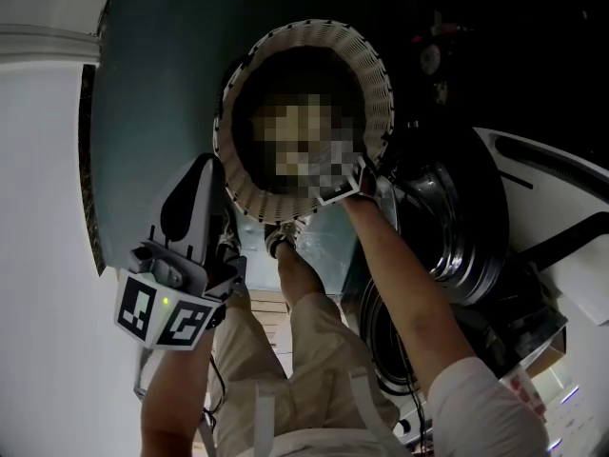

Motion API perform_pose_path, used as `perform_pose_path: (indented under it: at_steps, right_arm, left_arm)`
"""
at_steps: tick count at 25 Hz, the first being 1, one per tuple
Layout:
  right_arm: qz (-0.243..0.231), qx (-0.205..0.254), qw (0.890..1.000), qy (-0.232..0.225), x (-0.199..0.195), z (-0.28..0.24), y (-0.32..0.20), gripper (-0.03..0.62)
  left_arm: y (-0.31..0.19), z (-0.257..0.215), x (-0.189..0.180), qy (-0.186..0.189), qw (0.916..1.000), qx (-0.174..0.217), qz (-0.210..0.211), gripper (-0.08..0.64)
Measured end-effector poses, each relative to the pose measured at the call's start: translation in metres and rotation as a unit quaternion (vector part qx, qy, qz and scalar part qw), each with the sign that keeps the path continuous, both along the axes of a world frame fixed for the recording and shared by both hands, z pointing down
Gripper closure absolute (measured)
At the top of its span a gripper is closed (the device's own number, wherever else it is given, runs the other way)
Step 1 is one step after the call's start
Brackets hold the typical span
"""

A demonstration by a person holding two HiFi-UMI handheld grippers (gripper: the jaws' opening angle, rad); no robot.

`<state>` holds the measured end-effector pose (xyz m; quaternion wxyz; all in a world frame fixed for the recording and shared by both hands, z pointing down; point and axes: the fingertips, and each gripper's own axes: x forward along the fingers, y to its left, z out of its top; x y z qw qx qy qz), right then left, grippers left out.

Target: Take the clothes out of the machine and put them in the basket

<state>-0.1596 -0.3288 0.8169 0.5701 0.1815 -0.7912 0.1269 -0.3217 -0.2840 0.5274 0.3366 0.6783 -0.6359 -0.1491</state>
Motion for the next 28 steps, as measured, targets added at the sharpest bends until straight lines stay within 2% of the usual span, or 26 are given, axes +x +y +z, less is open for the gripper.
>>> perform_pose_path:
  at_steps: [4, 9, 11, 16, 18, 23, 28]
  right_arm:
    - [0.004, 0.010, 1.000, 0.001, 0.000, -0.010, -0.002, 0.262]
    - [0.015, 0.016, 1.000, -0.007, -0.008, -0.032, 0.000, 0.329]
    - [0.018, 0.021, 1.000, -0.014, -0.012, -0.043, 0.001, 0.371]
    - [0.032, 0.041, 0.998, -0.030, -0.018, -0.071, -0.003, 0.535]
    - [0.036, 0.045, 0.998, -0.035, -0.017, -0.085, -0.001, 0.568]
    - [0.078, 0.040, 0.995, -0.055, -0.007, -0.132, -0.001, 0.580]
    - [0.104, 0.075, 0.988, -0.084, 0.000, -0.201, -0.008, 0.580]
  left_arm:
    - [-0.002, -0.002, 0.001, 0.002, 1.0000, -0.001, 0.005, 0.546]
    - [-0.001, -0.015, -0.005, -0.004, 1.0000, 0.003, 0.007, 0.546]
    - [-0.001, -0.022, -0.009, -0.008, 0.9999, 0.006, 0.010, 0.546]
    - [0.002, -0.035, -0.019, -0.013, 0.9998, 0.008, 0.010, 0.546]
    - [0.005, -0.041, -0.019, -0.013, 0.9998, 0.006, 0.011, 0.546]
    - [0.011, -0.066, -0.024, -0.015, 0.9997, 0.014, 0.013, 0.546]
    - [0.013, -0.103, -0.029, -0.016, 0.9994, 0.031, 0.010, 0.546]
